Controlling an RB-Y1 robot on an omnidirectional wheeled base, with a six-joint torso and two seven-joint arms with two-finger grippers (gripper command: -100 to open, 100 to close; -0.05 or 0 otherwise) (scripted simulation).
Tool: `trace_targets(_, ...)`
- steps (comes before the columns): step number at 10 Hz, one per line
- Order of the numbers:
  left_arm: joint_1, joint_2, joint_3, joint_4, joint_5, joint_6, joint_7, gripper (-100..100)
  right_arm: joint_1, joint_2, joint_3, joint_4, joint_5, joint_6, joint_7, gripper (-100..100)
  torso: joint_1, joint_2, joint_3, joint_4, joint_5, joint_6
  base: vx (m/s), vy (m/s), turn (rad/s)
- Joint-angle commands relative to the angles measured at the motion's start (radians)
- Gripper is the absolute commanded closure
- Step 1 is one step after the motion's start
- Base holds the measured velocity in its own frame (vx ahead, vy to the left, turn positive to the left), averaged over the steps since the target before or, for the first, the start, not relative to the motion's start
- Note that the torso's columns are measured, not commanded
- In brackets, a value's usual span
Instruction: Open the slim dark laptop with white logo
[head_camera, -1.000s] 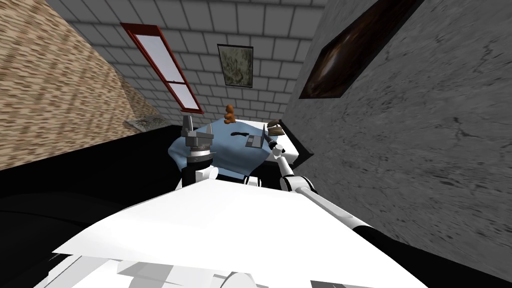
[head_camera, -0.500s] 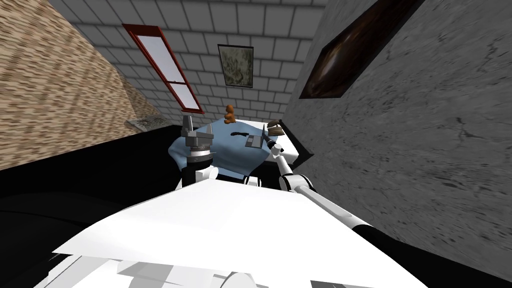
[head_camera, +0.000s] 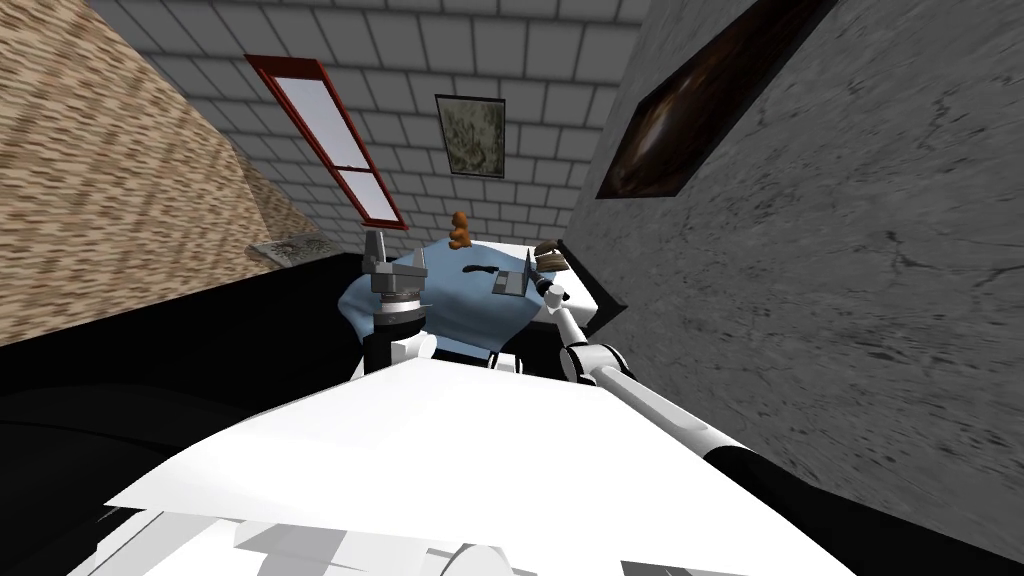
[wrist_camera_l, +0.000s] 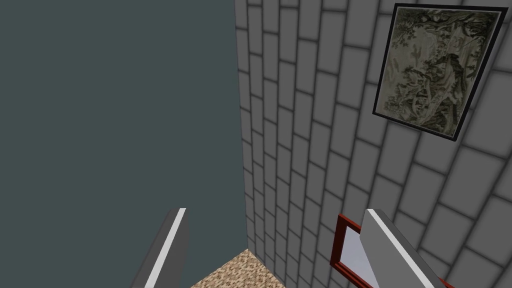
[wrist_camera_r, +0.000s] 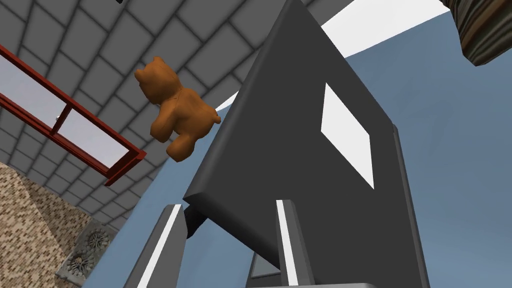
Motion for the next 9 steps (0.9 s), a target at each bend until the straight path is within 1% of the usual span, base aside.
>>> trace_targets(1, 0.000, 0.000, 0.000, 0.000, 0.000, 0.000, 0.000, 0, -0.043, -0.028, -0.001, 0.060, 0.063, 0.030, 0.016, 100, 0.001, 0.000, 0.000, -0.001, 0.000, -0.003, -0.026, 0.163, -0.047)
trace_targets(6, 0.000, 0.000, 0.000, 0.000, 0.000, 0.000, 0.000, 0, -0.131, -0.084, -0.005, 0.172, 0.180, 0.076, 0.041, 100, -0.002, -0.004, -0.002, -0.002, -0.001, -0.003, -0.037, 0.153, -0.036)
trace_targets(7, 0.000, 0.000, 0.000, 0.000, 0.000, 0.000, 0.000, 0, -0.124, -0.080, -0.010, 0.160, 0.158, 0.067, 0.048, 100, -0.003, -0.002, -0.002, -0.001, -0.001, -0.002, -0.030, 0.062, -0.019)
trace_targets(8, 0.000, 0.000, 0.000, 0.000, 0.000, 0.000, 0.000, 0, -0.076, -0.076, -0.056, 0.113, 0.212, 0.101, 0.012, 100, -0.010, -0.001, -0.001, 0.001, -0.003, 0.000, 0.015, 0.039, 0.338)
trace_targets(9, 0.000, 0.000, 0.000, 0.000, 0.000, 0.000, 0.000, 0, -0.052, -0.076, -0.056, 0.079, 0.244, 0.101, 0.012, 100, -0.009, -0.003, -0.002, -0.001, -0.005, -0.004, 0.023, 0.028, 0.195)
